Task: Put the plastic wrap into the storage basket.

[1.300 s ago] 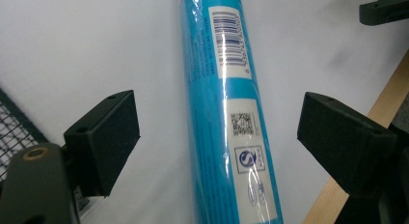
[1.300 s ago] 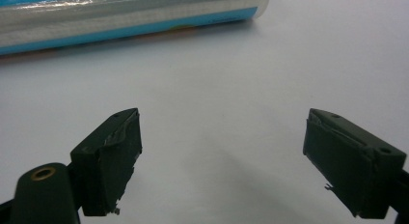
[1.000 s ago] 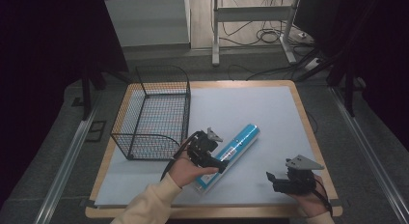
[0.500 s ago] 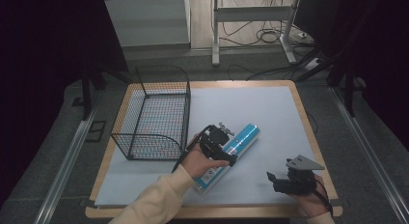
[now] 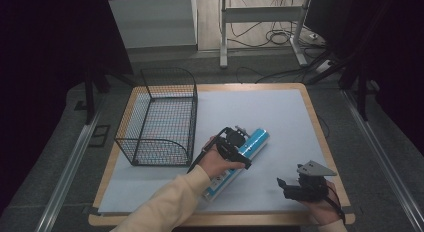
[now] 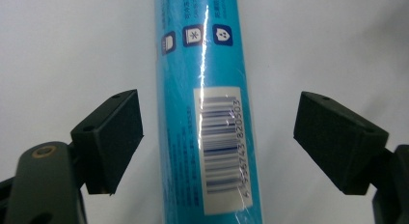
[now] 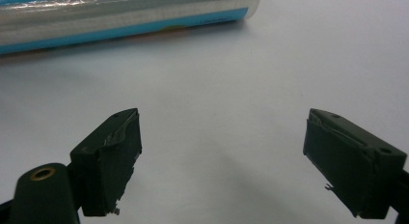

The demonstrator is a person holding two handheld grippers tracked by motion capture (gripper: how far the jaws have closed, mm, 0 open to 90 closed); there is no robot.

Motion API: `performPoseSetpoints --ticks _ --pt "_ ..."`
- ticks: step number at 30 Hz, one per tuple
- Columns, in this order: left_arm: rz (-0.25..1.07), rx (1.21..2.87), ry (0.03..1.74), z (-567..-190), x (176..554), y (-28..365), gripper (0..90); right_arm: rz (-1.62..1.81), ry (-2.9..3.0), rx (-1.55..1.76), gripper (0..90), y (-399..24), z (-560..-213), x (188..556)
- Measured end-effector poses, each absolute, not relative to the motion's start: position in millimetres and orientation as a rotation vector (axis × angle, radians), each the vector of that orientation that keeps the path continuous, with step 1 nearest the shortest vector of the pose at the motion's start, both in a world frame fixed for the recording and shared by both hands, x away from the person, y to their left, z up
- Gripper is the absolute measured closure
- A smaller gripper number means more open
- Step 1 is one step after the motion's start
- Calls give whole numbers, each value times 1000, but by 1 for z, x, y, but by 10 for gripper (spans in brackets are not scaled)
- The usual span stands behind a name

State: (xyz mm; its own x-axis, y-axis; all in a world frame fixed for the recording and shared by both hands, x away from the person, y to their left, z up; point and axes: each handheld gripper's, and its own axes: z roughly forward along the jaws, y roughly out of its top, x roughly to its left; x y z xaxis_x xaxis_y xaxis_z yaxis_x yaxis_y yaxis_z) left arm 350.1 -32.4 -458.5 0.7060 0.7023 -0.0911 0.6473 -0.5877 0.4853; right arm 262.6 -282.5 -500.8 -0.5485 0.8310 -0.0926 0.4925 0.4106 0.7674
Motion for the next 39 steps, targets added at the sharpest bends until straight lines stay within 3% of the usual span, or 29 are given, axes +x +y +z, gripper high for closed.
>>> performPoseSetpoints --ticks 12,18,30,39 --pt "44 2474 1085 -473 364 -39 179 975 2204 1118 135 -284 -500 263" --pt "64 2509 1108 -480 369 -41 193 964 2208 1107 135 -283 -500 262" --pt "15 2549 1160 -493 374 -47 307 946 2215 1115 135 -282 -502 263" --pt "-47 2571 1170 -491 380 -46 315 948 2197 1122 136 -284 -500 263"
